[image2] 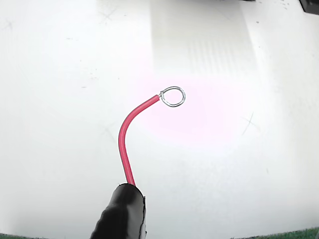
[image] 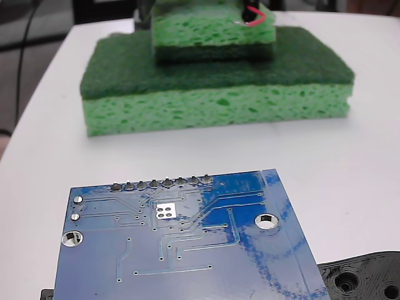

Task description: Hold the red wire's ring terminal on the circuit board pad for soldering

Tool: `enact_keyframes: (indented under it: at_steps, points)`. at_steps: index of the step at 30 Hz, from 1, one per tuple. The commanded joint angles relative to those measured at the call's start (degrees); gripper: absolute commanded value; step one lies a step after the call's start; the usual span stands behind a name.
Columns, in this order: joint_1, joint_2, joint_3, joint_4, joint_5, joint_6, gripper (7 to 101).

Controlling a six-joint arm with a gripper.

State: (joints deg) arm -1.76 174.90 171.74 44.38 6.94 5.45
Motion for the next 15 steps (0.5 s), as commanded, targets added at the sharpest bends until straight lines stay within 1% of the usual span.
enact_keyframes:
  at_steps: [1,15]
  points:
    - [0.3,0.1,-0.3,-0.1,-0.1,0.1,100.3]
    - [0.4,0.1,-0.3,-0.1,-0.3,0.1,100.3]
